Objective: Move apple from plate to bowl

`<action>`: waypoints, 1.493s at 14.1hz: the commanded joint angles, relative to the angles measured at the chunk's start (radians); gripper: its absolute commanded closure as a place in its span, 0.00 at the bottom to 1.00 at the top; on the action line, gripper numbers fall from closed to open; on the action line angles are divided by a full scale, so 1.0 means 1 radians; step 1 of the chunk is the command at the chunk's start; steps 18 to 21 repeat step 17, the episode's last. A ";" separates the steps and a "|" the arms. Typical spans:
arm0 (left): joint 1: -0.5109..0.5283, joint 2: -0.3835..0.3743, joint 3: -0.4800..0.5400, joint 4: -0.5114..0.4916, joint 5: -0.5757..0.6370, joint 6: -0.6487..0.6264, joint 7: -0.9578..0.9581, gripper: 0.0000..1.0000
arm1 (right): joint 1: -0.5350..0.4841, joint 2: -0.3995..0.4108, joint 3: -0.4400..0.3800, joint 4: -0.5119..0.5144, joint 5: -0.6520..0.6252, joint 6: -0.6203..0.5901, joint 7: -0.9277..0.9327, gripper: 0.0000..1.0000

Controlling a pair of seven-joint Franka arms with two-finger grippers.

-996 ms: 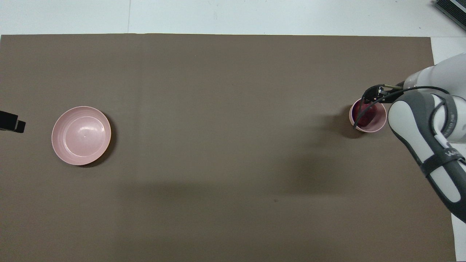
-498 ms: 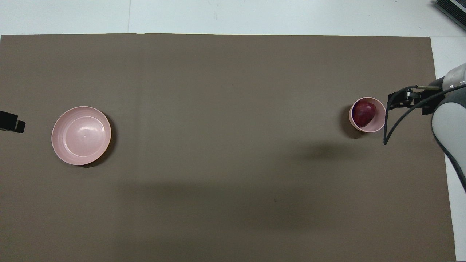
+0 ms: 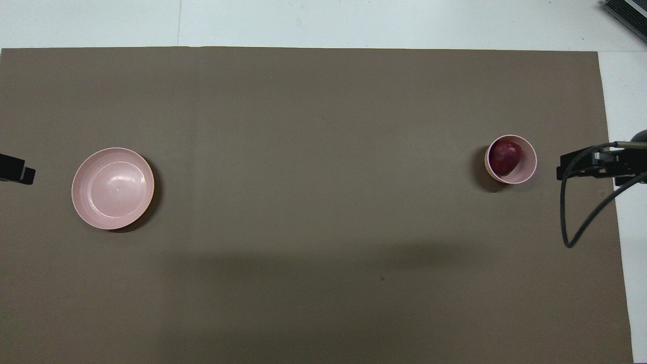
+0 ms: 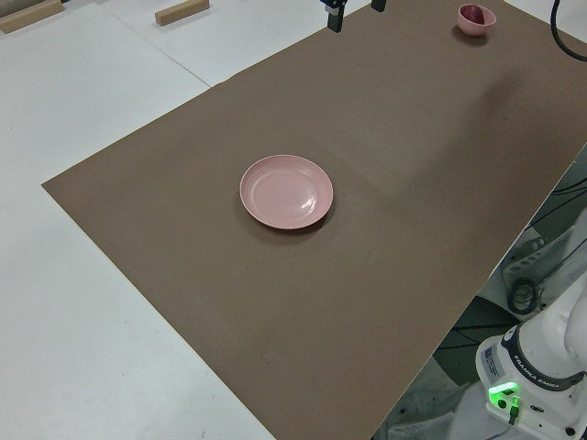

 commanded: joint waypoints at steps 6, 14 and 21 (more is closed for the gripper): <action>0.012 -0.005 -0.008 0.008 0.009 -0.014 -0.002 0.00 | -0.011 0.007 0.016 0.056 0.015 -0.070 0.022 0.00; 0.012 -0.005 -0.008 0.008 0.009 -0.013 -0.002 0.00 | -0.011 0.007 0.016 0.055 0.016 -0.065 0.027 0.00; 0.012 -0.005 -0.008 0.008 0.009 -0.014 -0.004 0.00 | -0.011 0.005 0.016 0.053 0.015 -0.067 0.025 0.00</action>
